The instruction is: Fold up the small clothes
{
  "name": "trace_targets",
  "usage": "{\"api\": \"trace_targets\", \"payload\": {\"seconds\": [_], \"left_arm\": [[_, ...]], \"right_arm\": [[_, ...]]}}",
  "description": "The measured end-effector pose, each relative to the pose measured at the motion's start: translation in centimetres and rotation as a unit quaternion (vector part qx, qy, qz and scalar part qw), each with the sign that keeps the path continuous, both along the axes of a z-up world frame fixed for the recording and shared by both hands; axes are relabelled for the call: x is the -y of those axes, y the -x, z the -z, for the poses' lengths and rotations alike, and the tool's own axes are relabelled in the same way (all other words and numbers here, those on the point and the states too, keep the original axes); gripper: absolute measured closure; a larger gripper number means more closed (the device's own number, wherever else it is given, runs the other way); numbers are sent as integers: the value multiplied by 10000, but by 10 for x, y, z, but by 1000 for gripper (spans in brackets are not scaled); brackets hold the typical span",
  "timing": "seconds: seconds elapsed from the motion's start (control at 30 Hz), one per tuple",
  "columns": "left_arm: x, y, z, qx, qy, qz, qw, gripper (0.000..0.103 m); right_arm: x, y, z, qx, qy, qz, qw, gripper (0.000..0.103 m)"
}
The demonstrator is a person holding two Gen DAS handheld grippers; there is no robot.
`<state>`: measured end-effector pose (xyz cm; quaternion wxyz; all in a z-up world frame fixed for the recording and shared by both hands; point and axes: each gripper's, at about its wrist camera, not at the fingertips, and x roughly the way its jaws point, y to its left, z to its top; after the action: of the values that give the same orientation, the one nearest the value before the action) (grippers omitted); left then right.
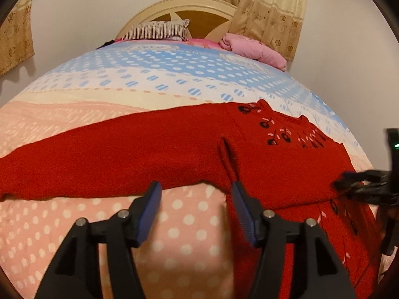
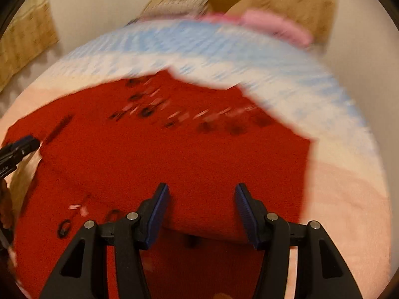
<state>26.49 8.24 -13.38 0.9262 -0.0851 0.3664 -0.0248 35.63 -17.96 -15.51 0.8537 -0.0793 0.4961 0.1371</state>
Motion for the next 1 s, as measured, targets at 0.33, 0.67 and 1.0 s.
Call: {"api": "trace_targets", "payload": {"seconds": [0.33, 0.67, 1.0], "left_arm": [[-82, 37, -16, 144, -808, -656, 9945, 28], [-188, 59, -2, -222, -1217, -1819, 9755, 26], [-244, 64, 18, -425, -715, -2511, 9644, 26]], "right_arm": [[-87, 13, -23, 818, 479, -629, 9935, 48], [-132, 13, 12, 664, -271, -983, 9926, 48], [-138, 25, 14, 1027, -30, -959, 9901, 47]]}}
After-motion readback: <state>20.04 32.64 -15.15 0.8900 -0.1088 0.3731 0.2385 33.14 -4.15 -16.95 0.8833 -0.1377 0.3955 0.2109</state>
